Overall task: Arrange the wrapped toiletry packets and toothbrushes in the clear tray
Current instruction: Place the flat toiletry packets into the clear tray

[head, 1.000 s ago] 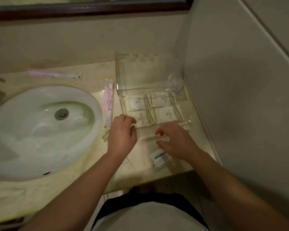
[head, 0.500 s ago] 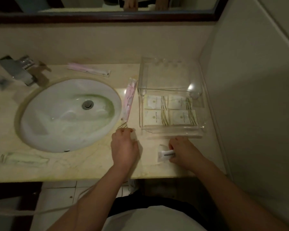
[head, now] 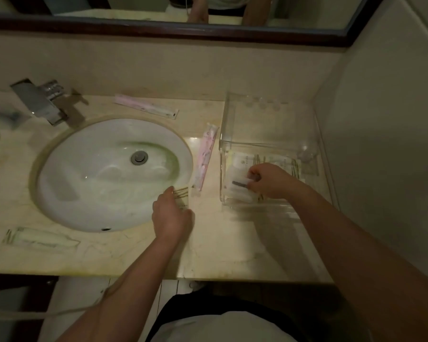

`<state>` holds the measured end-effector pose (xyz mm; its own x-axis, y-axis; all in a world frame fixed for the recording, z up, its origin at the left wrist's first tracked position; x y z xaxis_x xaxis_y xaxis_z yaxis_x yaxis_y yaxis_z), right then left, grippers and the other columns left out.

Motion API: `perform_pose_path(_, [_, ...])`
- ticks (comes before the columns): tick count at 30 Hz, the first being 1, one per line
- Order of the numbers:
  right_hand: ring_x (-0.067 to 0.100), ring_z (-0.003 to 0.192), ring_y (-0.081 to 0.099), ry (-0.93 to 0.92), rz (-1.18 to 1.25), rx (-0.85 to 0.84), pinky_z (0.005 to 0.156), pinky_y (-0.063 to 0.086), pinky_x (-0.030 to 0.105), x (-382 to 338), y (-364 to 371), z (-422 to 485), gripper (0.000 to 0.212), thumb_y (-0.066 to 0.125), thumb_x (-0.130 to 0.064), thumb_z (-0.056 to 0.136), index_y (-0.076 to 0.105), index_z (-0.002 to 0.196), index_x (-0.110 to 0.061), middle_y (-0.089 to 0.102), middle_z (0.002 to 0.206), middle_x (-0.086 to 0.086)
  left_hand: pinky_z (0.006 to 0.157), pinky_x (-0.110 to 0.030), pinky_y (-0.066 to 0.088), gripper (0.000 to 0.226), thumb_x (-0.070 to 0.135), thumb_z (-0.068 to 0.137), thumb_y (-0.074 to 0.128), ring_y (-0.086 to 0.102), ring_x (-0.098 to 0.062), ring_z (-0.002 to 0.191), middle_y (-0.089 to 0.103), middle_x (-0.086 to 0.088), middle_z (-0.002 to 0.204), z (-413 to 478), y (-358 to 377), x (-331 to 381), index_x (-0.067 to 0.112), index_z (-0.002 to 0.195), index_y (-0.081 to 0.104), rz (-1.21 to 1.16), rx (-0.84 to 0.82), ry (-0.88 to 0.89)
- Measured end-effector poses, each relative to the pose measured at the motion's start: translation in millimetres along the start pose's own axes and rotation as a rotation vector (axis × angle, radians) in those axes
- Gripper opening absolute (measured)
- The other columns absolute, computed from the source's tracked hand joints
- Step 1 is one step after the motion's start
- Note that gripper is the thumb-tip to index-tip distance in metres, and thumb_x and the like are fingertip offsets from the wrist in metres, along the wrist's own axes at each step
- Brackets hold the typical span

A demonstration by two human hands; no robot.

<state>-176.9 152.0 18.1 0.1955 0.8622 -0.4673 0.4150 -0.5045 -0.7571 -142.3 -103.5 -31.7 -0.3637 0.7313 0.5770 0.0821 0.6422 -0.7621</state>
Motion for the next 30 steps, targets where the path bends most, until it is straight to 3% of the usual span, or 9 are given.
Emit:
perform_pose_path(3, [0.016,0.088,0.059,0.041,-0.043,-0.035,0.072,0.045,0.024,-0.6,4.5,6.3,0.022,0.066,-0.019,0.085,0.068,0.107,-0.015,0.061,0.094,-0.002,0.076,-0.030,0.049,0.051,0.007,0.079,0.064,0.061,-0.021,0.088,0.068,-0.005,0.098,7.6,-19.0,-10.8,0.012,0.129,0.053,-0.153,0.015,-0.105])
perform_pose_path(5, [0.016,0.090,0.061,0.068,-0.079,-0.030,0.076,0.047,0.026,1.0,7.2,8.8,0.022,0.067,-0.019,0.084,0.069,0.105,-0.016,0.062,0.094,-0.002,0.065,-0.032,0.050,0.023,0.015,0.078,0.067,0.064,-0.022,0.072,0.070,-0.002,0.078,16.5,-29.4,-14.0,0.013,0.101,0.069,-0.168,-0.038,-0.131])
perform_pose_path(8, [0.017,0.094,0.062,0.082,-0.100,0.046,0.078,0.047,0.027,3.7,7.2,10.6,0.022,0.067,-0.017,0.082,0.069,0.104,-0.016,0.065,0.097,-0.001,0.070,-0.043,0.056,0.013,0.020,0.076,0.071,0.066,-0.029,0.069,0.069,-0.011,0.070,32.1,-43.1,-18.2,0.008,0.071,0.069,-0.303,-0.079,-0.172])
perform_pose_path(15, [0.020,0.106,0.053,0.090,-0.209,0.309,0.086,0.045,0.034,11.6,4.8,6.5,0.041,0.072,-0.035,0.075,0.062,0.113,-0.023,0.057,0.111,0.000,0.068,-0.033,0.054,0.011,0.003,0.084,0.065,0.067,-0.021,0.076,0.069,-0.010,0.091,39.6,-44.2,36.2,0.009,0.094,0.065,-0.829,-0.239,-0.191])
perform_pose_path(18, [0.013,0.097,0.056,0.130,0.122,0.507,0.084,0.047,0.032,20.4,-12.8,-18.5,0.030,0.067,-0.041,0.083,0.064,0.107,-0.023,0.060,0.106,-0.005,0.064,-0.031,0.054,0.022,-0.001,0.085,0.059,0.068,-0.018,0.073,0.071,-0.008,0.093,32.5,-29.8,63.9,0.011,0.103,0.064,-0.955,-0.306,-0.185])
perform_pose_path(21, [0.014,0.082,0.067,0.180,0.560,0.339,0.075,0.051,0.030,26.5,-10.5,-46.2,0.019,0.054,-0.041,0.093,0.067,0.094,-0.027,0.071,0.090,-0.004,0.055,-0.027,0.055,0.031,-0.006,0.084,0.055,0.070,-0.022,0.074,0.072,-0.013,0.096,20.7,-10.5,92.8,0.007,0.111,0.063,-1.072,-0.364,-0.178])
perform_pose_path(24, [0.011,0.076,0.070,0.148,0.765,0.100,0.070,0.052,0.027,31.1,0.4,-68.0,0.023,0.049,-0.035,0.098,0.069,0.098,-0.024,0.075,0.088,0.000,0.069,-0.034,0.059,0.031,-0.007,0.083,0.055,0.072,-0.026,0.079,0.074,-0.015,0.092,6.7,14.8,117.9,0.007,0.109,0.063,-1.126,-0.429,-0.205])
perform_pose_path(28, [0.008,0.053,0.053,0.245,0.775,0.297,0.059,0.042,0.028,81.2,-16.7,-78.1,0.023,0.057,-0.023,0.095,0.068,0.075,-0.020,0.061,0.059,-0.004,0.076,-0.037,0.056,0.044,0.004,0.080,0.065,0.061,-0.030,0.075,0.059,-0.020,0.092,-2.6,47.3,133.4,0.009,0.121,0.052,-1.046,-0.459,-0.240])
perform_pose_path(30, [0.007,0.051,0.050,0.267,0.689,0.296,0.054,0.041,0.020,99.3,-28.5,-74.6,0.021,0.059,-0.020,0.094,0.067,0.074,-0.016,0.057,0.055,-0.007,0.066,-0.032,0.058,0.018,0.009,0.085,0.065,0.059,-0.025,0.074,0.054,-0.013,0.086,2.1,49.2,135.1,0.010,0.101,0.059,-0.951,-0.384,-0.195])
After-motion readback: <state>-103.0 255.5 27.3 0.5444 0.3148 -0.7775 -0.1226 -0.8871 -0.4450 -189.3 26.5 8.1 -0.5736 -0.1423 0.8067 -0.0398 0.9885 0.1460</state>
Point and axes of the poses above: each hand's wrist, its own z-axis towards the middle knuckle, its own y-axis out of the palm, x = y × z, the point moved 7 cm from there along z, towards the middle knuckle
